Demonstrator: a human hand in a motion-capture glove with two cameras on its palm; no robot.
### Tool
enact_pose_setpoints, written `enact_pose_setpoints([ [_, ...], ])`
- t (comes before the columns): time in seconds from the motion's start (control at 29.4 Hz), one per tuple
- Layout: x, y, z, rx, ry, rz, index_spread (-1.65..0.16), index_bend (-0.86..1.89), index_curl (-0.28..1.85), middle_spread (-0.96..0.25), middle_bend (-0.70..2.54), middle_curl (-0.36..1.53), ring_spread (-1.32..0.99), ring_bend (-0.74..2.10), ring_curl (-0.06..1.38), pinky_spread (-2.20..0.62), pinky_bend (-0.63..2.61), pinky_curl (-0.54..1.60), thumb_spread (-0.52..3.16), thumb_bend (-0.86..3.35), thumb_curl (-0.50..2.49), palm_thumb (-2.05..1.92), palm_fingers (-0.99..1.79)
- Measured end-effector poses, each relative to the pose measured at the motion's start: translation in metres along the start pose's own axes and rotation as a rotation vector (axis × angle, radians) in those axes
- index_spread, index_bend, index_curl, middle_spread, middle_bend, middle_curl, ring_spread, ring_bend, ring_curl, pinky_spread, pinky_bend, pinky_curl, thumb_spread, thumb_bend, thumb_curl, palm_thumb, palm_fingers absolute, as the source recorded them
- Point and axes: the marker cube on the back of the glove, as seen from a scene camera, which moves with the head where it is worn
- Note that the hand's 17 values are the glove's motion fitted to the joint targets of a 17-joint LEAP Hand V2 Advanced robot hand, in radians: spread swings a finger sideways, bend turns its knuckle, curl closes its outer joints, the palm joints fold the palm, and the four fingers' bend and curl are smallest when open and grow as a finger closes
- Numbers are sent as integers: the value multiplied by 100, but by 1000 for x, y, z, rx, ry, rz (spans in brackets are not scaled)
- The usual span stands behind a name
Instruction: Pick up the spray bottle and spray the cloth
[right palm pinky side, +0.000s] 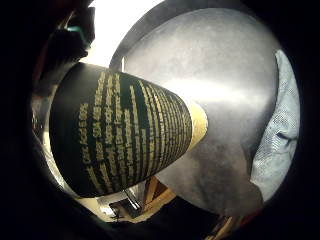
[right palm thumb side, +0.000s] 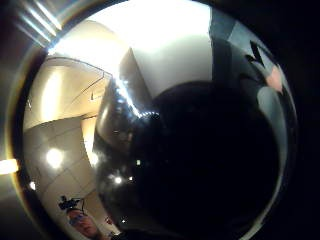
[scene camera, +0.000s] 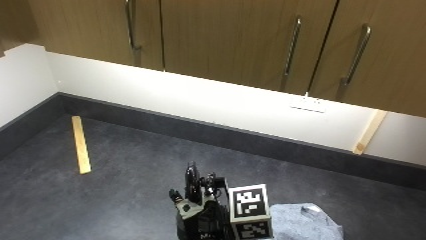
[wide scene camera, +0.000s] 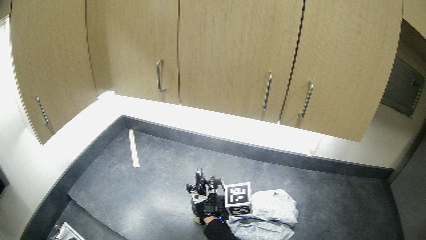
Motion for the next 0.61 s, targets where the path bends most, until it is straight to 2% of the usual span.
enact_pose_setpoints([
  [0.07, 1, 0, 1, -21, 7, 19, -12, 24, 58, -1, 19, 55, -9, 19, 51, 1, 14, 33, 77, -3, 67, 112, 91],
  [0.27, 8, 4, 7, -80, 35, 42, -24, 3, 51, 0, 10, 49, 0, 15, 51, 10, 36, 41, 85, -5, 63, 102, 13],
  [0.34, 8, 6, 9, -94, 31, 41, -28, 4, 46, 0, 9, 46, 2, 16, 49, 12, 40, 41, 86, -5, 62, 99, 4],
  [0.61, -13, 22, 20, -148, -13, -44, -35, 12, 35, 0, 15, 38, 6, 21, 44, 15, 50, 38, 90, -3, 59, 96, 0],
])
